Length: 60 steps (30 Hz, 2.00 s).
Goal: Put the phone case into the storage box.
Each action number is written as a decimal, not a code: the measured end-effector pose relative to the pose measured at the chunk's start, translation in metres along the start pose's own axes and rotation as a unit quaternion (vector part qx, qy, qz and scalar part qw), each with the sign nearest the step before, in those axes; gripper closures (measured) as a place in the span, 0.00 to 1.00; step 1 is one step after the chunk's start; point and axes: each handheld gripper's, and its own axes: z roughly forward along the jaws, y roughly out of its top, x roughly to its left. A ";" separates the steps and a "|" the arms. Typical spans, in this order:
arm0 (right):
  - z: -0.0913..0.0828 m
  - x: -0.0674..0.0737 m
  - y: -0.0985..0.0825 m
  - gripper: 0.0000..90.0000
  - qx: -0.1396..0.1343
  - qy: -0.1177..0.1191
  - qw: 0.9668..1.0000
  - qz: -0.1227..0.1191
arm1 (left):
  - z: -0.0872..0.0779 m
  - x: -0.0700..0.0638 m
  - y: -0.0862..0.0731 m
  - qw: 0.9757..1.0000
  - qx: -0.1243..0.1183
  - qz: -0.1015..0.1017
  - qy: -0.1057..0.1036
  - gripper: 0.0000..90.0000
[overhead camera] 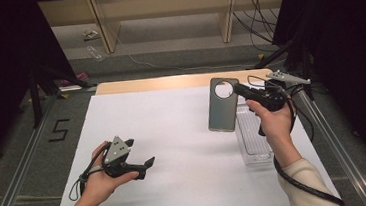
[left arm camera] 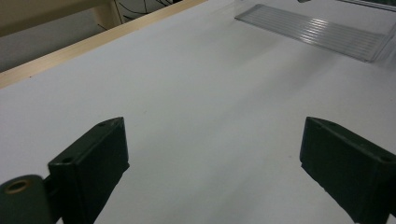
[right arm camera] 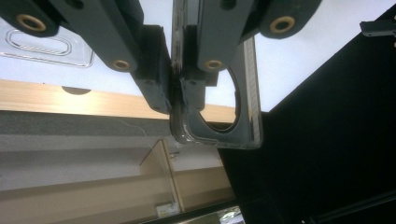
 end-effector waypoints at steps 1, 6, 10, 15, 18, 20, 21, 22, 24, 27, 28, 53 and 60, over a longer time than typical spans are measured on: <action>0.000 0.000 0.000 0.92 0.000 0.000 1.000 0.000 | 0.000 0.000 0.000 1.000 0.000 0.000 0.000 0.08; -0.003 -0.002 0.002 0.92 -0.004 -0.003 1.000 0.001 | 0.000 0.000 0.000 1.000 -0.001 -0.001 0.000 0.08; -0.005 -0.002 0.004 0.92 -0.008 -0.004 1.000 0.002 | 0.000 -0.001 0.001 1.000 -0.001 -0.003 0.000 0.08; -0.008 -0.003 0.006 0.92 -0.010 -0.006 1.000 0.002 | 0.000 0.000 0.001 1.000 -0.001 -0.003 0.000 0.08; -0.010 -0.003 0.007 0.92 -0.014 -0.008 1.000 0.002 | 0.000 0.000 0.000 1.000 -0.001 -0.003 0.000 0.08; -0.011 -0.003 0.008 0.92 -0.014 -0.009 1.000 0.001 | 0.000 0.000 0.000 1.000 -0.001 -0.003 0.000 0.08; -0.011 -0.003 0.008 0.92 -0.015 -0.009 1.000 0.001 | 0.000 0.000 0.001 1.000 -0.001 -0.003 0.000 0.08; -0.011 -0.003 0.008 0.92 -0.016 -0.009 1.000 0.002 | 0.000 0.000 0.001 1.000 -0.002 -0.004 0.000 0.08; -0.012 -0.003 0.009 0.92 -0.016 -0.010 1.000 0.002 | 0.000 0.000 0.001 1.000 -0.002 -0.003 0.001 0.08; -0.013 -0.004 0.009 0.92 -0.017 -0.012 1.000 0.001 | 0.000 0.000 0.000 1.000 -0.001 -0.004 0.001 0.08; -0.013 -0.004 0.010 0.92 -0.017 -0.012 1.000 0.001 | 0.000 0.000 0.000 1.000 -0.001 -0.004 0.001 0.08; -0.024 -0.013 0.016 0.92 -0.030 -0.030 0.999 0.005 | 0.000 0.000 0.001 1.000 -0.002 -0.004 0.003 0.08; -0.027 -0.015 0.017 0.92 -0.033 -0.034 0.999 0.005 | 0.000 0.001 0.001 1.000 -0.002 -0.004 0.003 0.08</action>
